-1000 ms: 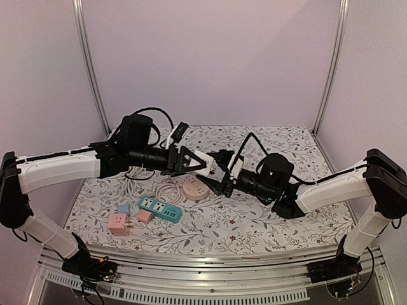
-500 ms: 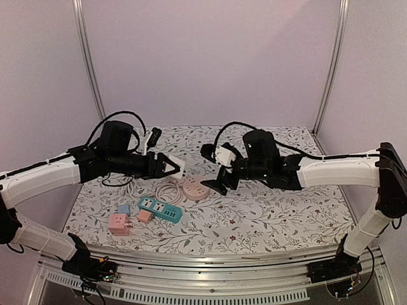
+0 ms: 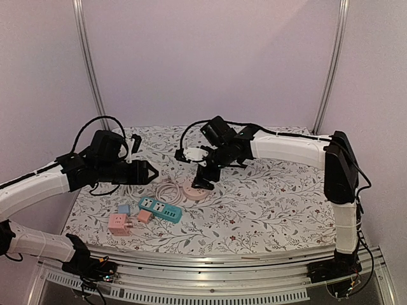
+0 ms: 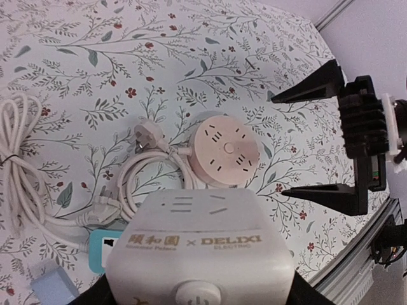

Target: Insert the plug

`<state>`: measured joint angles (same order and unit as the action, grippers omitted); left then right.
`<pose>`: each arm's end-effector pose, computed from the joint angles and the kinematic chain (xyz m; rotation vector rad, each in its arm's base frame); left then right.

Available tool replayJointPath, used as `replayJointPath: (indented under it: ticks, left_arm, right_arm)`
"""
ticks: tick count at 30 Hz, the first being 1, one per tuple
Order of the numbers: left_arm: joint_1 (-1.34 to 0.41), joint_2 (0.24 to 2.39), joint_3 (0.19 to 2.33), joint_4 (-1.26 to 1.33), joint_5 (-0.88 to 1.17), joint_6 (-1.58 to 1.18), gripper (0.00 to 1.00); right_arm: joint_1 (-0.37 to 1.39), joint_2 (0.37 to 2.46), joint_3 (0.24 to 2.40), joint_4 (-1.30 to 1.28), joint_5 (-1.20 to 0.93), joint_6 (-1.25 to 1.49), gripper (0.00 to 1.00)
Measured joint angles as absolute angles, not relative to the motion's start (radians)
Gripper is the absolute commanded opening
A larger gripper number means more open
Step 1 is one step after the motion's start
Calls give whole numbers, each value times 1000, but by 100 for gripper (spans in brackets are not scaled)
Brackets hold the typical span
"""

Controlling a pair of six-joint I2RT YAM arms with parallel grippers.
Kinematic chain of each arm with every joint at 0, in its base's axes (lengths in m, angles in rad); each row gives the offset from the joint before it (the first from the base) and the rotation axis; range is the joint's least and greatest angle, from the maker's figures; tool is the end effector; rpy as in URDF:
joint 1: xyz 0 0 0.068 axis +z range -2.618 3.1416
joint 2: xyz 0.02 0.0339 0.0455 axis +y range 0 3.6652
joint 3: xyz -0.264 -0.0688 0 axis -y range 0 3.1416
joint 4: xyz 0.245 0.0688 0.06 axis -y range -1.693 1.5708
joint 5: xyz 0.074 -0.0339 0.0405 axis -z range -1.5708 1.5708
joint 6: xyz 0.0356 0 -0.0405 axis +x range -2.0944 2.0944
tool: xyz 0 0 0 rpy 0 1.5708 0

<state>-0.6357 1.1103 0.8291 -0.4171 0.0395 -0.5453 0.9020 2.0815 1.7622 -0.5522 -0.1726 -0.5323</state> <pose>0.1912 -0.1428 0.2692 0.1282 2.3541 -0.6506 0.2871 0.3731 0.2404 -1.6749 1.8026 0.3740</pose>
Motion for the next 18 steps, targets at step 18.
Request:
replayJointPath:
  ticks: [18]
  left_arm:
    - [-634, 1090, 818, -432, -25, -542, 0]
  right_arm:
    - [902, 2450, 2158, -781, -84, -451, 99]
